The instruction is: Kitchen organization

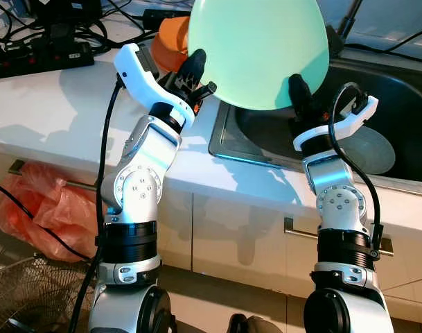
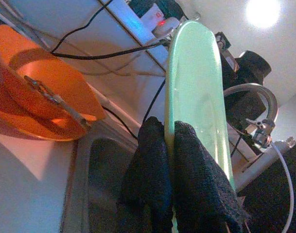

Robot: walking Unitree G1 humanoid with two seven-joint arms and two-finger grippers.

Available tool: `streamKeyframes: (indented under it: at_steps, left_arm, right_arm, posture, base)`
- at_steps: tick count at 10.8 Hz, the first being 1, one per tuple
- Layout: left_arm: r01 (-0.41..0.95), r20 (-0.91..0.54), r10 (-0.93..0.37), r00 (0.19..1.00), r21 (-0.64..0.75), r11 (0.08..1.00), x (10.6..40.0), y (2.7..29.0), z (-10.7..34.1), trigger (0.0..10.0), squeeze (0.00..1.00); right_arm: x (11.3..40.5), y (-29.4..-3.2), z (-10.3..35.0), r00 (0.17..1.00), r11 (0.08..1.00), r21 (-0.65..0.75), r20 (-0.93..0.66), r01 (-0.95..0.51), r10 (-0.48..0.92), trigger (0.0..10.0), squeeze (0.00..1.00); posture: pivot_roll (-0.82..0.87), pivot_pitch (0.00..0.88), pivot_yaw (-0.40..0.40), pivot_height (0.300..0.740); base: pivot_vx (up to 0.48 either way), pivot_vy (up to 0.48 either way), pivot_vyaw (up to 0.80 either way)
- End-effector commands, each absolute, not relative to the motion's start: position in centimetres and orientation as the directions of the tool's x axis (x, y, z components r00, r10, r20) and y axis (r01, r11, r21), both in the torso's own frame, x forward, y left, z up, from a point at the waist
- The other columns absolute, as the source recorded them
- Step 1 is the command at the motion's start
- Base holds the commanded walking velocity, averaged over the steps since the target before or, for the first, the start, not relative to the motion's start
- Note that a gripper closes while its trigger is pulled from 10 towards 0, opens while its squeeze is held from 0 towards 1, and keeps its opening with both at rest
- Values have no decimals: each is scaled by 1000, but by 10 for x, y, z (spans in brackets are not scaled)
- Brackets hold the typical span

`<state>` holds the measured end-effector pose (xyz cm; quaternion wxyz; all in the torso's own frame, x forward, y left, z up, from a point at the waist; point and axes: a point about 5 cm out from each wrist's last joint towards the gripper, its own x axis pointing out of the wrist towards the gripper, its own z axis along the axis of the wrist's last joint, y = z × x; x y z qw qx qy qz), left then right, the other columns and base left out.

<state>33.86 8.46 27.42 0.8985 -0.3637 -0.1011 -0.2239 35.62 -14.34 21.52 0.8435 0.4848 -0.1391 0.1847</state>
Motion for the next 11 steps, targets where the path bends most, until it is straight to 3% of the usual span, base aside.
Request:
streamKeyframes:
  at_steps: [1, 6, 7, 8, 10, 11]
  left_arm:
    - [527, 372, -373, 850, -592, 610, 333, 75, 279, 10000, 0]
    - [527, 372, -373, 850, -592, 610, 333, 75, 279, 10000, 0]
    - [503, 315, -392, 864, -552, 666, 336, 71, 269, 10000, 1000]
    - [484, 236, -425, 874, -489, 725, 339, 67, 256, 10000, 1000]
    - [469, 216, -419, 882, -486, 737, 340, 66, 253, 10000, 1000]
    - [464, 199, -423, 884, -473, 749, 341, 66, 250, 10000, 0]
  right_arm:
    - [356, -143, 217, 891, 462, 764, 419, -449, 174, 0, 0]
    - [356, -143, 217, 891, 462, 764, 419, -449, 174, 0, 0]
    - [358, -159, 228, 892, 378, 818, 450, -434, 52, 0, 0]
    - [359, -182, 240, 882, 234, 876, 457, -423, -117, 0, 0]
    - [359, -193, 239, 881, 231, 887, 441, -399, -173, 0, 0]
    - [360, -193, 236, 888, 220, 897, 423, -383, -178, 0, 0]
  posture:
    - [75, 138, -34, 740]
    - [75, 138, -34, 740]
    - [69, 136, -29, 740]
    - [69, 136, -29, 740]
    - [69, 136, -29, 740]
    - [69, 134, -27, 740]
  base:
    - [0, 0, 0]
    - [0, 0, 0]
    - [0, 0, 0]
    - [0, 0, 0]
    - [0, 0, 0]
    - [0, 0, 0]
